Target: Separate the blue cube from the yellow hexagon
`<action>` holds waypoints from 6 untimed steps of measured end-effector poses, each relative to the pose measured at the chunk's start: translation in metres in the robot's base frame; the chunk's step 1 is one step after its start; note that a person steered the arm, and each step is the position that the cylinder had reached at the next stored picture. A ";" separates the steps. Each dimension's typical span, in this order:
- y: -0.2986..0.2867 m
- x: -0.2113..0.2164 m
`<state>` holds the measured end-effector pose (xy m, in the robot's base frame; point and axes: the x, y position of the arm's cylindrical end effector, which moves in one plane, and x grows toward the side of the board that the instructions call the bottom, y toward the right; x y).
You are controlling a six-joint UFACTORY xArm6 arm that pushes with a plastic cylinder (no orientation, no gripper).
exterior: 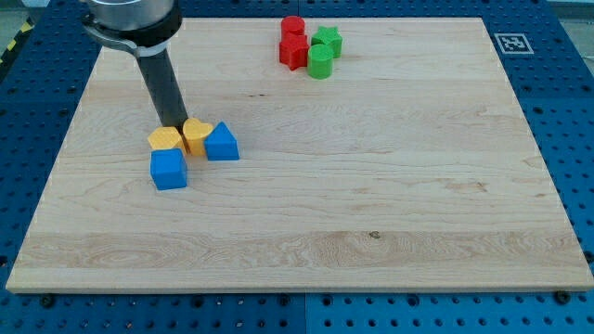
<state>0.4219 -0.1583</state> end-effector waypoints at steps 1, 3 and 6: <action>-0.008 0.000; -0.048 0.009; 0.003 0.096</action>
